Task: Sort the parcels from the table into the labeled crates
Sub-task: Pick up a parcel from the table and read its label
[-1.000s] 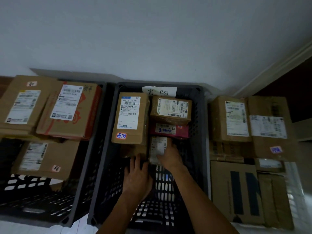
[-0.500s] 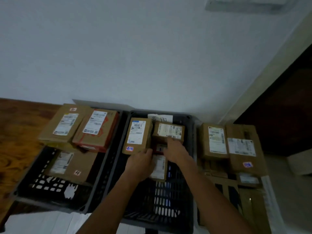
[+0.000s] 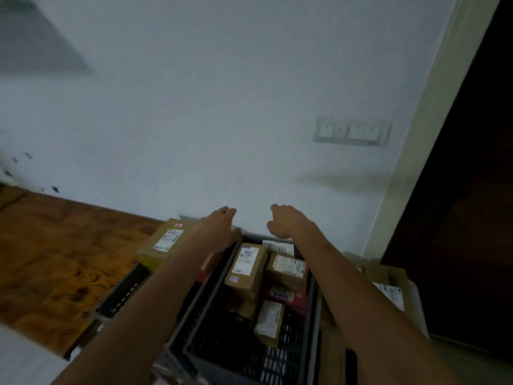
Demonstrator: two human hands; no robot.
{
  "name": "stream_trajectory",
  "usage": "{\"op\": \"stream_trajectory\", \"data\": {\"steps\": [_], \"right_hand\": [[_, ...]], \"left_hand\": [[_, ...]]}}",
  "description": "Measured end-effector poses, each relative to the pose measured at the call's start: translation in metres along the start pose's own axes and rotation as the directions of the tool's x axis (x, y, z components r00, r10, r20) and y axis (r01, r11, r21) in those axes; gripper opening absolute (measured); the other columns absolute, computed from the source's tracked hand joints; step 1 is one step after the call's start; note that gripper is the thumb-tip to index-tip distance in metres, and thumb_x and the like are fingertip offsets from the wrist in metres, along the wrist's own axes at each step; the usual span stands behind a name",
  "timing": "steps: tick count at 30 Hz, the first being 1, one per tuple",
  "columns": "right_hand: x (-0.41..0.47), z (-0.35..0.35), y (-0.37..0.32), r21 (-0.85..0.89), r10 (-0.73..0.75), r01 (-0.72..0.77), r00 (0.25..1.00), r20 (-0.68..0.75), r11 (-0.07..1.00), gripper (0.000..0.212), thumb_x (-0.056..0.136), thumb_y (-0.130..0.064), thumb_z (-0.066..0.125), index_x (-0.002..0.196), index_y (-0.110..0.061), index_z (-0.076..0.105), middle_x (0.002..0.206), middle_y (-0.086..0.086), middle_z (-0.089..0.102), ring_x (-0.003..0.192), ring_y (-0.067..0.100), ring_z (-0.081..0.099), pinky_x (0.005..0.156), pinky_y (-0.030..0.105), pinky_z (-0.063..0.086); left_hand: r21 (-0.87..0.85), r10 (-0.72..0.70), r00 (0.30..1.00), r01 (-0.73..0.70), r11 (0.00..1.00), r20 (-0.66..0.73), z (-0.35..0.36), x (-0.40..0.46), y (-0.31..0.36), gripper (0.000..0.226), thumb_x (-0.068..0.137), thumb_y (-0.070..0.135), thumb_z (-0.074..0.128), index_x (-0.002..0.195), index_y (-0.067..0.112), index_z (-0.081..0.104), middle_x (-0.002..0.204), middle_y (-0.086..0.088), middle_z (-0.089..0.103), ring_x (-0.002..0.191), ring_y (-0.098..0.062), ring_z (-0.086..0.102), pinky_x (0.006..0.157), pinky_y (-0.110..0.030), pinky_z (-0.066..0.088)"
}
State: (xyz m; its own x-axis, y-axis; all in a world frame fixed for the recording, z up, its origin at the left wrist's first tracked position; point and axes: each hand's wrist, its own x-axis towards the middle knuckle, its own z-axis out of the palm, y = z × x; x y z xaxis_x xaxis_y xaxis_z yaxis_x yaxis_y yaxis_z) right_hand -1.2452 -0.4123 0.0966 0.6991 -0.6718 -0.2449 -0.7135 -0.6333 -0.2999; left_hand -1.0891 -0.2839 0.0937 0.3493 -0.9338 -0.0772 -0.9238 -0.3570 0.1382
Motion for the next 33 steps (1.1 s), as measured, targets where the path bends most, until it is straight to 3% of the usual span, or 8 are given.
{"op": "stream_trajectory", "data": {"steps": [6, 13, 26, 33], "right_hand": [[-0.028, -0.069, -0.092, -0.067, -0.147, 0.139, 0.981, -0.127, 0.988, 0.052, 0.106, -0.027, 0.042, 0.153, -0.006, 0.031, 0.152, 0.017, 0.043, 0.133, 0.033, 0.048, 0.102, 0.041, 0.044], [-0.043, -0.113, -0.221, -0.128, -0.345, 0.323, 0.910, -0.231, 0.938, 0.058, 0.105, -0.035, 0.045, 0.154, -0.007, 0.030, 0.155, 0.018, 0.040, 0.138, 0.035, 0.044, 0.108, 0.043, 0.040], [-0.095, -0.067, -0.499, -0.193, -0.684, 0.656, 0.695, -0.221, 0.730, 0.058, 0.105, -0.037, 0.047, 0.152, -0.006, 0.034, 0.152, 0.017, 0.044, 0.135, 0.034, 0.046, 0.105, 0.043, 0.042], [-0.099, -0.022, -0.645, -0.155, -0.804, 0.791, 0.570, -0.168, 0.592, 0.046, 0.101, -0.038, 0.051, 0.135, -0.007, 0.048, 0.133, 0.017, 0.054, 0.113, 0.033, 0.058, 0.082, 0.038, 0.046]], "left_hand": [[0.043, -0.101, 0.979, 0.110, 0.993, -0.176, -0.098, -0.053, -0.025, 0.064, 0.102, 0.042, 0.048, 0.156, 0.015, 0.027, 0.162, -0.003, 0.029, 0.145, -0.025, 0.036, 0.114, -0.046, 0.037], [0.033, -0.256, 0.902, 0.285, 0.958, -0.347, -0.182, -0.130, -0.103, 0.066, 0.102, 0.042, 0.050, 0.157, 0.015, 0.025, 0.163, -0.004, 0.029, 0.145, -0.026, 0.036, 0.116, -0.045, 0.035], [-0.032, -0.565, 0.694, 0.619, 0.785, -0.446, -0.248, -0.334, -0.286, 0.065, 0.100, 0.042, 0.052, 0.156, 0.018, 0.028, 0.160, -0.005, 0.033, 0.140, -0.027, 0.042, 0.109, -0.047, 0.044], [-0.105, -0.698, 0.583, 0.732, 0.673, -0.415, -0.258, -0.422, -0.390, 0.061, 0.096, 0.042, 0.055, 0.150, 0.022, 0.036, 0.153, -0.007, 0.041, 0.134, -0.030, 0.047, 0.105, -0.051, 0.045]]}}
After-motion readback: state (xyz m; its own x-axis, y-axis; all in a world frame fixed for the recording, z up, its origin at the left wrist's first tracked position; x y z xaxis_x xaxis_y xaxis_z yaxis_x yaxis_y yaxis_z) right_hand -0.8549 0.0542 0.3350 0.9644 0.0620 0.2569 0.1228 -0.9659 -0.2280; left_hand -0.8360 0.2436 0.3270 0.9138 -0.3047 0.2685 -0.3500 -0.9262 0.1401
